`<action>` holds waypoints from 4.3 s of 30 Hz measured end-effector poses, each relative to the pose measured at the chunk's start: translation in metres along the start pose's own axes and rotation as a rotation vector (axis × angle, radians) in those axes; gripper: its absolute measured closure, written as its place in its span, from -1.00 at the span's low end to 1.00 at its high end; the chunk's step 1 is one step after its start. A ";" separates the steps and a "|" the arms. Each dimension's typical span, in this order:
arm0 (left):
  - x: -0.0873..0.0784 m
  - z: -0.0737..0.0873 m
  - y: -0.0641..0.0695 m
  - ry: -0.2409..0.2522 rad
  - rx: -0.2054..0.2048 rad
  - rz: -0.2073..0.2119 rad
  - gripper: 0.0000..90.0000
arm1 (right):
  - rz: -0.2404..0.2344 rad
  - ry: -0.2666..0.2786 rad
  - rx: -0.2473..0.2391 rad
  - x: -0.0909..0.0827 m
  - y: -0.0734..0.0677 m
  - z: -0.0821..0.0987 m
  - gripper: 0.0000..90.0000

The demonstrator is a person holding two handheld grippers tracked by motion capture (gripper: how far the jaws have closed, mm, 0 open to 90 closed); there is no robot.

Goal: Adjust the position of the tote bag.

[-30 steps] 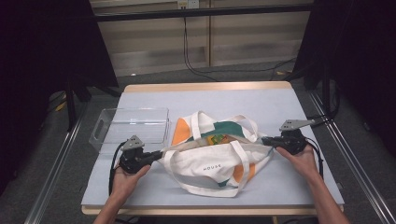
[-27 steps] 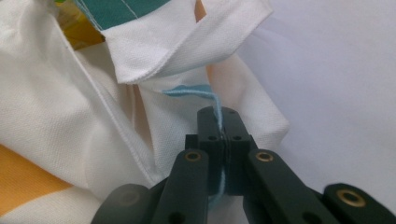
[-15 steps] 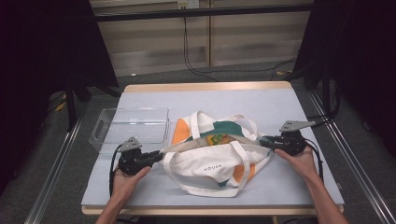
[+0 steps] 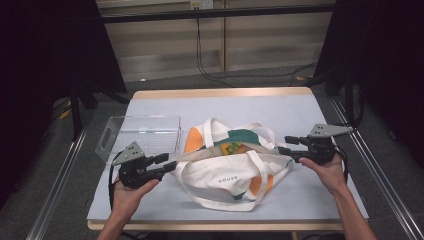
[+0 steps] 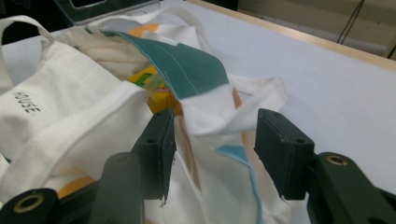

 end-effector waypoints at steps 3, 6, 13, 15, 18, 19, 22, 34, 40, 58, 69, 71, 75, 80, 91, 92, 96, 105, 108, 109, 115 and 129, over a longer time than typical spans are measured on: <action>0.014 0.000 0.012 -0.046 0.007 0.047 0.29 | -0.020 0.008 -0.024 0.005 -0.009 -0.009 0.11; 0.031 -0.001 0.018 -0.088 0.027 0.083 0.30 | -0.051 0.009 -0.058 0.012 -0.021 -0.017 0.15; 0.071 -0.011 0.021 -0.221 0.047 0.130 0.08 | -0.096 -0.019 -0.113 0.037 -0.041 -0.034 0.10; 0.082 -0.012 0.020 -0.258 0.040 0.136 0.04 | -0.118 -0.038 -0.126 0.047 -0.045 -0.036 0.07; 0.098 -0.015 0.017 -0.292 0.039 0.144 0.01 | -0.133 -0.057 -0.143 0.061 -0.051 -0.038 0.04; 0.101 -0.017 0.016 -0.306 0.037 0.146 0.00 | -0.135 -0.062 -0.150 0.065 -0.052 -0.039 0.02; 0.115 -0.024 0.017 -0.307 0.033 0.178 -0.03 | -0.151 -0.081 -0.173 0.076 -0.059 -0.042 0.00; 0.157 0.001 0.028 -0.511 0.069 0.213 -0.28 | -0.161 -0.194 -0.253 0.121 -0.069 -0.042 -0.05; 0.157 0.015 0.056 -0.514 0.163 0.281 0.56 | -0.174 -0.261 -0.247 0.145 -0.068 -0.039 0.66; 0.150 0.057 0.105 -0.612 0.264 0.373 0.72 | -0.073 -0.300 -0.077 0.192 -0.017 -0.061 0.95; 0.147 0.067 0.104 -0.560 0.221 0.391 0.73 | -0.015 -0.354 -0.081 0.212 -0.010 -0.036 0.95; 0.147 0.067 0.104 -0.554 0.216 0.390 0.73 | -0.003 -0.368 -0.084 0.216 -0.008 -0.030 0.96; 0.145 0.067 0.101 -0.559 0.202 0.394 0.72 | 0.012 -0.390 -0.131 0.218 -0.012 -0.027 0.95; 0.147 0.062 0.098 -0.478 0.164 0.393 0.60 | 0.000 -0.345 -0.115 0.212 -0.012 -0.033 0.66; 0.134 0.044 0.086 -0.362 0.120 0.344 0.12 | 0.020 -0.241 -0.102 0.183 -0.009 -0.056 -0.08; 0.133 0.042 0.086 -0.346 0.119 0.342 0.10 | 0.023 -0.236 -0.098 0.180 -0.009 -0.058 -0.13; 0.126 0.033 0.084 -0.305 0.120 0.339 0.03 | 0.031 -0.190 -0.087 0.167 -0.009 -0.065 -0.26; 0.110 0.013 0.074 -0.203 0.102 0.300 -0.04 | 0.029 -0.117 -0.083 0.137 -0.013 -0.076 -0.45; 0.103 0.005 0.072 -0.169 0.096 0.288 -0.08 | 0.011 -0.102 -0.099 0.127 -0.021 -0.077 -0.46; 0.101 0.003 0.070 -0.166 0.100 0.284 -0.08 | 0.003 -0.102 -0.103 0.123 -0.023 -0.076 -0.46; 0.078 -0.008 0.063 -0.102 0.098 0.251 -0.09 | -0.034 -0.072 -0.096 0.103 -0.035 -0.075 -0.41; 0.023 0.002 0.047 -0.039 0.079 0.151 0.01 | -0.102 -0.147 -0.111 0.079 -0.066 -0.048 -0.35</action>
Point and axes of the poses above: each handheld gripper's, and its own axes: x roughly forward along the jaws, z roughly out of its underside, y roughly to its right, the point moved 9 cm from there along x, roughly forward along the jaws, and after that the axes turned 13 degrees about z, right-handed, at the moved point
